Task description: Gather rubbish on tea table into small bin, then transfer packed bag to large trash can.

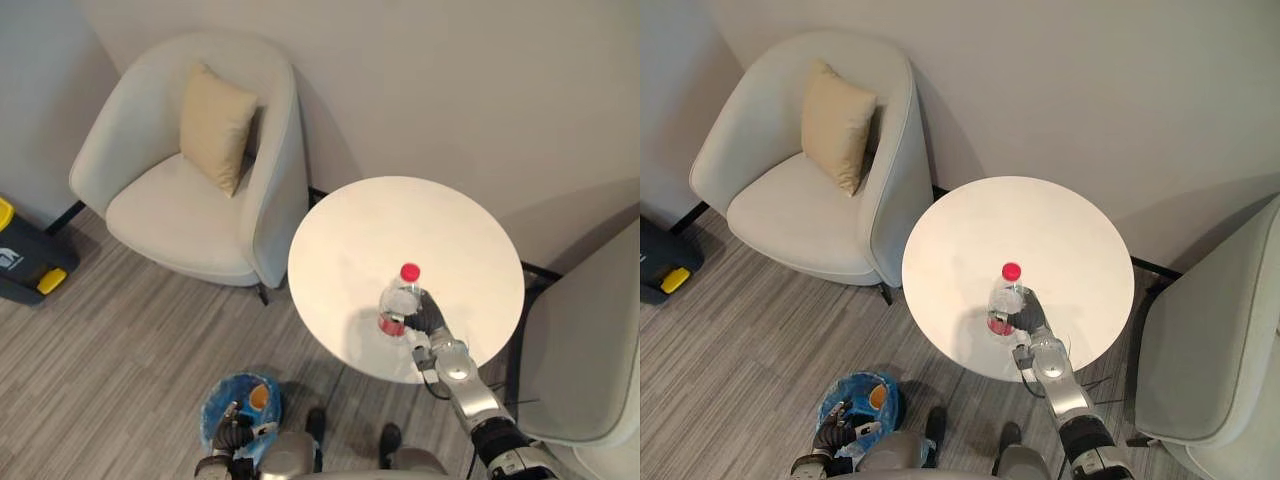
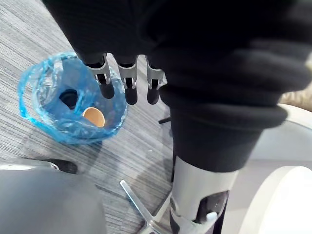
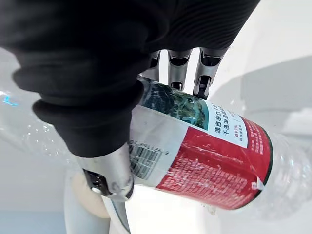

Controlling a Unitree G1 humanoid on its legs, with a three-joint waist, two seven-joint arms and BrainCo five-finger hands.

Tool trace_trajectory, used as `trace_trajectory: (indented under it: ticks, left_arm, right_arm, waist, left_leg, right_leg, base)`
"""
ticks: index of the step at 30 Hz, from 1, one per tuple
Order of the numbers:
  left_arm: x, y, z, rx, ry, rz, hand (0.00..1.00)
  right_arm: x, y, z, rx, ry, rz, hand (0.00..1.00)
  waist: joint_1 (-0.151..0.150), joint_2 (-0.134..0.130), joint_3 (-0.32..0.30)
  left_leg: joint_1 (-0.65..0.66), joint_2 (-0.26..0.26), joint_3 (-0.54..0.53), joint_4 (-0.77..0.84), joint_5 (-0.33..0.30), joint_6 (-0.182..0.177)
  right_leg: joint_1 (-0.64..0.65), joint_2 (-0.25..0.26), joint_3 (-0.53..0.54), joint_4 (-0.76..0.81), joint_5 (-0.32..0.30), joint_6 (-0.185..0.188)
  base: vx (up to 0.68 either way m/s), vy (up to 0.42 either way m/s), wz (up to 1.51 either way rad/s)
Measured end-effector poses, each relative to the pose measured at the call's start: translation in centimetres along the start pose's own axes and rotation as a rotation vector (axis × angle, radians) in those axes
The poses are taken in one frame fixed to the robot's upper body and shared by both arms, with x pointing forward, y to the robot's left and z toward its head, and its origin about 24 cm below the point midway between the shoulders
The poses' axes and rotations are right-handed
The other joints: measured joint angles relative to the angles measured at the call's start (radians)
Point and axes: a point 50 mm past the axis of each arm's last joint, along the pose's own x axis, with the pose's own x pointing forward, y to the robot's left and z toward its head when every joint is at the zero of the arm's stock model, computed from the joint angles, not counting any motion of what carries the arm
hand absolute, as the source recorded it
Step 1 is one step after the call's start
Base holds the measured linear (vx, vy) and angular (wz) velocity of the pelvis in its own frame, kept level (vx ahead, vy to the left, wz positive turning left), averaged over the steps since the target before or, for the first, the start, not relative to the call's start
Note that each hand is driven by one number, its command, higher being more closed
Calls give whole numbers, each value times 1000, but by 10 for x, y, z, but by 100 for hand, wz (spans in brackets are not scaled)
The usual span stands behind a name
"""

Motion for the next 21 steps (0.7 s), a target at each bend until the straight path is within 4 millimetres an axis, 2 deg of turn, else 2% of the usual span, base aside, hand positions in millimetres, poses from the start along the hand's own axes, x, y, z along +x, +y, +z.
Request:
trace_trajectory:
  ticks: [3,5,10,12,13,15,16,17,18,19,20,21]
  left_arm:
    - [0,0,1,-2,-3,4,0]
    - [0,0,1,-3,-4,7,0]
    - [0,0,1,-1,-5,14,0]
    - [2,0,5,1,-16,13,0]
    - [3,-1,8,1,-24,12,0]
    - [9,-6,20,9,-61,-7,0]
    - [13,-15,35,16,-112,-39,0]
    - [13,-17,40,19,-133,-48,0]
    - [15,-26,48,4,-161,-67,0]
    - [16,-37,51,0,-163,-98,0]
    - [15,-40,49,2,-158,-107,0]
    - [15,-46,51,3,-163,-123,0]
  right_arm:
    - [0,0,0,5,1,-1,100]
    - [0,0,2,14,-9,-5,100]
    - [-18,-2,26,43,-150,-25,100]
    - [-24,-4,40,42,-225,-39,100]
    - [-25,-5,44,41,-250,-41,100]
    - [-23,-6,54,44,-297,-51,100]
    - [-20,-8,59,40,-314,-68,100]
    - [-18,-8,62,38,-324,-70,100]
    - [-14,-8,69,23,-350,-67,100]
    - [-11,-4,75,22,-367,-61,100]
    - [-11,-2,75,26,-367,-59,100]
    - [-10,0,74,30,-361,-55,100]
  waist:
    - [16,2,5]
    - [17,2,5]
    - [11,1,5]
    - [1,-6,11]
    - [0,-8,12]
    - [2,-7,24]
    - [-3,-9,36]
    - [-3,-11,37]
    - [-3,-7,39]
    - [-8,-11,39]
    - [-11,-14,37]
    - [-17,-17,35]
  left_leg:
    - [0,1,-1,0,1,0]
    - [-1,0,-6,0,1,0]
    - [-3,-15,-67,4,9,0]
    - [-36,-37,-137,23,21,-10]
    - [-47,-44,-158,26,33,-14]
    - [-91,-59,-148,20,100,-39]
    - [-118,-75,-97,-6,189,-58]
    - [-119,-69,-52,-32,207,-73]
    - [-154,-38,109,64,120,10]
    - [-162,23,271,237,-11,77]
    - [-148,51,320,276,-45,75]
    - [-103,109,396,303,-81,44]
  right_leg:
    - [0,1,0,-1,2,-1]
    - [1,1,-4,0,1,-1]
    - [19,-12,-65,23,-28,-3]
    - [10,-35,-139,86,-75,-6]
    - [-2,-43,-169,107,-88,-9]
    - [-20,-62,-223,133,-103,-18]
    - [-18,-72,-250,120,-94,-38]
    - [-17,-89,-271,102,-83,-42]
    - [-28,-101,-310,110,-79,-43]
    - [-33,-122,-342,128,-79,-43]
    - [-31,-134,-356,136,-79,-43]
    - [-29,-155,-375,156,-79,-43]
  base:
    - [-14,-2,0]
    - [0,-18,6]
    - [29,-23,40]
    - [-1,-49,100]
    - [-30,-57,122]
    - [-66,-31,123]
    - [-100,26,113]
    - [-160,56,116]
    - [-154,46,83]
    - [-150,21,76]
    - [-102,28,71]
    - [-72,114,77]
